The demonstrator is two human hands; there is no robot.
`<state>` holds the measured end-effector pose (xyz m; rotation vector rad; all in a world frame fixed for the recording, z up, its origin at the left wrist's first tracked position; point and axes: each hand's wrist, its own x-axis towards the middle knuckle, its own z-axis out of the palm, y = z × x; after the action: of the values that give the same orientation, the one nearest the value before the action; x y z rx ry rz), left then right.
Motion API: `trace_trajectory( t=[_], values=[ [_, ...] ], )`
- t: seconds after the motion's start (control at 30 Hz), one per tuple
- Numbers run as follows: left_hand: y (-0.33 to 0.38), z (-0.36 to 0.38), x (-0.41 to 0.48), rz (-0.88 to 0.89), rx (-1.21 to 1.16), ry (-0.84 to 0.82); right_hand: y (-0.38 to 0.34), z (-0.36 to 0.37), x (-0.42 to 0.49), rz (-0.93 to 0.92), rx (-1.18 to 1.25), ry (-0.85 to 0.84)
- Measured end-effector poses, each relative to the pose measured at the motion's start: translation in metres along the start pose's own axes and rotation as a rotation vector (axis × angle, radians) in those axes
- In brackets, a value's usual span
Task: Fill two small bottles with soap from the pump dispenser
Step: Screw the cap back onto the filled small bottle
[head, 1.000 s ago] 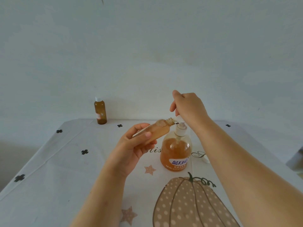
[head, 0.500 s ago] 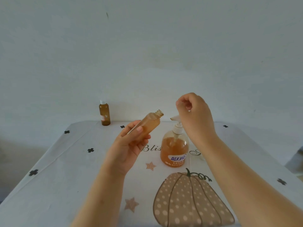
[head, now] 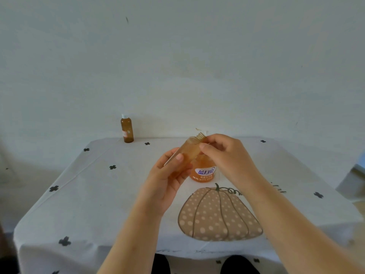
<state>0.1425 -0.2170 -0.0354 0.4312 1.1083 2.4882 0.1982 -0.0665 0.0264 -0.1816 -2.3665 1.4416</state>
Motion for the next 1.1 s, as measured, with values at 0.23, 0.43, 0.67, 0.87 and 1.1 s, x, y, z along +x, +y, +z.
trace_trajectory(
  t=[0.23, 0.43, 0.67, 0.87, 1.1],
  values=[
    [-0.014, 0.008, -0.009, 0.021, 0.441, 0.033, 0.014, -0.020, -0.015, 0.003, 0.029, -0.005],
    [-0.032, 0.016, -0.005, 0.046, 0.684, 0.075, 0.033, -0.029, -0.017, 0.010, -0.019, 0.000],
    [-0.064, 0.024, 0.007, 0.114, 1.032, 0.104, 0.058, -0.034, -0.015, 0.048, -0.080, 0.004],
    [-0.077, 0.025, 0.007, 0.149, 1.055, 0.136, 0.072, -0.038, -0.013, 0.045, -0.082, 0.002],
    [-0.083, 0.018, 0.006, 0.116, 1.045, 0.143, 0.096, -0.056, 0.012, 0.103, -0.177, 0.256]
  ],
)
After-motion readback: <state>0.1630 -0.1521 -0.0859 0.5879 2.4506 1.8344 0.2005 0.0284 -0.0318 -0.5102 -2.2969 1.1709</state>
